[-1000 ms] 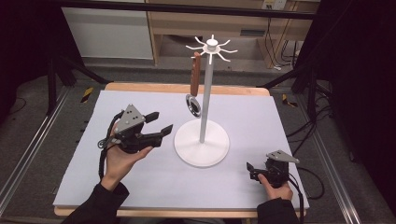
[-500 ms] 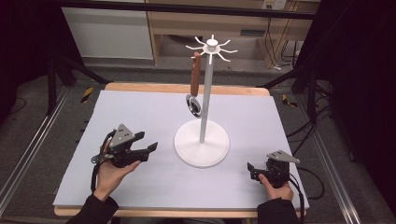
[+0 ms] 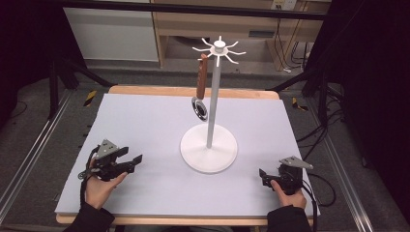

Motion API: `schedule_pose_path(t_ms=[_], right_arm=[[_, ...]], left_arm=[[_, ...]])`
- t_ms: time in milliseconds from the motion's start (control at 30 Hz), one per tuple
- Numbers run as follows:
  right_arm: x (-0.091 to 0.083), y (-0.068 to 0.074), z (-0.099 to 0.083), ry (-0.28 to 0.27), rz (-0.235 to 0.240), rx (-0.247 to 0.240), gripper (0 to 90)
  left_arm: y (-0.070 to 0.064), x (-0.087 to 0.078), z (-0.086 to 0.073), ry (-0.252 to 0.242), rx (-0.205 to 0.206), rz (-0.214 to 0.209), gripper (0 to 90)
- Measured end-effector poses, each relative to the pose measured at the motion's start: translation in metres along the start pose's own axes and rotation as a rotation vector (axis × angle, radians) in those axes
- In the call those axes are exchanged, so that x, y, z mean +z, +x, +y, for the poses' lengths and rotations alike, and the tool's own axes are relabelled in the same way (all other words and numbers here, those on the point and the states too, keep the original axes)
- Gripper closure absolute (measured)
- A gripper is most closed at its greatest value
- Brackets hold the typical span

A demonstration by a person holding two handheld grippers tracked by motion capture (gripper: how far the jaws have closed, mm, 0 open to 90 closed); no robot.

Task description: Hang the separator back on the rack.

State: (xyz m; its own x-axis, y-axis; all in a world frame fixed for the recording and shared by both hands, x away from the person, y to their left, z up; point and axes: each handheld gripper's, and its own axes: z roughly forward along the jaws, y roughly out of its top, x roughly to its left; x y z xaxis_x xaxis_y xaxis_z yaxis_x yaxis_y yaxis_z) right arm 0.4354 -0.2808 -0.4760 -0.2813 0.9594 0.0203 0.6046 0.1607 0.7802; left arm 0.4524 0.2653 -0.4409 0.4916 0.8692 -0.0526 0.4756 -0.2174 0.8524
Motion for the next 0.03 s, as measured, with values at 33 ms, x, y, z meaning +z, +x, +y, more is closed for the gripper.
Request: schedule_pose_path(t_ms=[33], right_arm=[[-0.0008, -0.0003, 0.0001, 0.001, -0.002, 0.002, 7.1]], left_arm=[[0.0016, -0.0002, -0.0018, 0.002, -0.003, 0.011, 34.4]])
